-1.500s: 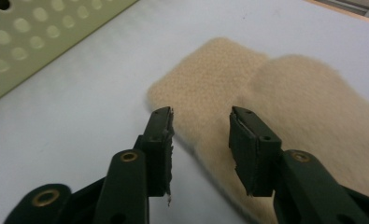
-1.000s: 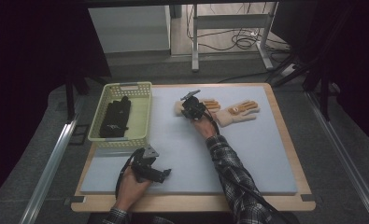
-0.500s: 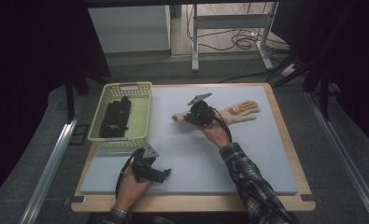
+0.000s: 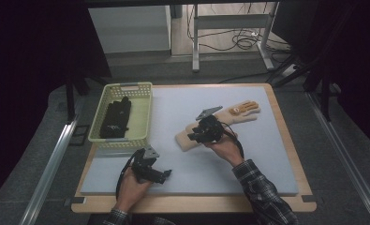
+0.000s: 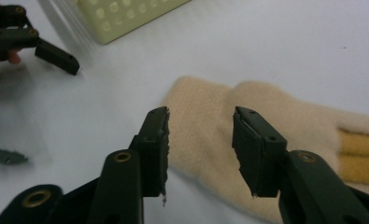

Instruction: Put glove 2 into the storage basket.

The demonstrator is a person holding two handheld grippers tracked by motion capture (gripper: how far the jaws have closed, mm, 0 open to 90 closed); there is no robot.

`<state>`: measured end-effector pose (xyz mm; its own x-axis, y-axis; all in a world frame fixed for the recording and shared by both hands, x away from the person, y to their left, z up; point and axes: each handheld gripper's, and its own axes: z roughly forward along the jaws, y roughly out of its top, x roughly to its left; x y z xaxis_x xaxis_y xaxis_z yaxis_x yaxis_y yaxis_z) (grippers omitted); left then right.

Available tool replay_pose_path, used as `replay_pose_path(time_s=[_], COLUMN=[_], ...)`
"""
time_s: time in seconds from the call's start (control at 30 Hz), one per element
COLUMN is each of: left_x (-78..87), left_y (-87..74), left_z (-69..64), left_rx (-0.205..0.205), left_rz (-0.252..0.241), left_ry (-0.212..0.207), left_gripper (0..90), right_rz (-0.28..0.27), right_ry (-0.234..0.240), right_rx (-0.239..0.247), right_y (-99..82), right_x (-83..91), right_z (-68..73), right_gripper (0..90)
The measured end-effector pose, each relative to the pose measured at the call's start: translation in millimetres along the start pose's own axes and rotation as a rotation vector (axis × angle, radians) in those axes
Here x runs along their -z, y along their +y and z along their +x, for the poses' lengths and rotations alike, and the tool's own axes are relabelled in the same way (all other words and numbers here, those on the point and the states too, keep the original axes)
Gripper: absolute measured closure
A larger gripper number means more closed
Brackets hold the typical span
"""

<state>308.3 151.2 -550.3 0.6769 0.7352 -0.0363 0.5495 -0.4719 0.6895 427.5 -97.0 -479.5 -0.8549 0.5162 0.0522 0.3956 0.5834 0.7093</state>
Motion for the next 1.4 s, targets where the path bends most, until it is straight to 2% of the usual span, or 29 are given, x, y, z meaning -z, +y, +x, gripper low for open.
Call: replay_pose_path(time_s=[0.03, 0.07, 0.1, 0.17, 0.2, 0.23, 0.3, 0.33, 0.43, 0.47, 0.57, 0.7, 0.97, 1.2, 1.4], left_x=[0.1, 0.2, 0.2, 0.2, 0.1, 0.1, 0.1, 0.2, 0.0, 0.0, 0.0, 0.0, 0.0, 0.0, 0.0], left_y=[0.0, 0.0, 0.0, 0.0, -0.1, -0.1, -0.1, -0.1, -0.1, -0.2, -0.2, -0.2, -0.2, -0.1, -0.1], left_z=[0.2, 0.2, 0.2, 0.2, 0.2, 0.2, 0.0, 0.2, 0.1, 0.0, 0.0, 0.0, 0.0, 0.1, 0.0], left_rx=[-0.003, -0.003, -0.003, -0.002, -0.001, -0.002, 0.001, -0.002, -0.001, 0.001, 0.001, 0.001, 0.001, -0.001, 0.001], left_rz=[0.003, 0.002, 0.002, 0.002, 0.001, 0.002, 0.0, 0.002, -0.001, -0.002, -0.002, -0.002, 0.001, -0.001, -0.001], left_ry=[0.001, 0.001, 0.001, 0.0, 0.0, 0.0, -0.001, 0.0, 0.001, 0.0, 0.0, 0.0, 0.0, 0.0, 0.0], left_gripper=[0.0, 0.0, 0.0, 0.0, 0.0, 0.0, 0.0, 0.0, 0.0, 0.0, 0.0, 0.0, 0.0, 0.0, 0.0], right_rz=[0.0, 0.001, 0.001, 0.0, 0.003, 0.003, -0.001, 0.013, 0.015, 0.021, 0.046, 0.051, 0.084, 0.065, 0.054], right_ry=[0.0, 0.001, 0.001, 0.002, -0.004, -0.004, -0.008, -0.033, -0.039, -0.046, -0.044, -0.034, 0.005, 0.041, 0.05], right_rx=[0.0, -0.006, -0.006, -0.012, -0.014, -0.014, -0.02, -0.017, -0.03, -0.043, -0.05, -0.055, 0.0, 0.014, 0.019], right_y=[0.0, 3.9, 3.9, 8.1, 12.9, 12.9, 17.2, 20.7, 22.4, 22.7, 20.5, 17.8, 10.9, -6.1, -18.5], right_x=[0.0, -9.6, -9.6, -21.5, -33.6, -33.6, -45.4, -56.9, -66.8, -74.5, -82.9, -81.9, -66.7, -47.7, -34.9], right_z=[0.0, -0.8, -0.8, -0.5, 0.3, 0.3, 0.9, 0.6, -2.2, -4.8, -8.0, -8.0, 6.6, 21.7, 28.7], right_gripper=[65.9, 74.9, 74.9, 79.7, 81.8, 81.8, 82.9, 82.9, 82.9, 82.9, 82.9, 82.9, 82.6, 78.8, 78.1])
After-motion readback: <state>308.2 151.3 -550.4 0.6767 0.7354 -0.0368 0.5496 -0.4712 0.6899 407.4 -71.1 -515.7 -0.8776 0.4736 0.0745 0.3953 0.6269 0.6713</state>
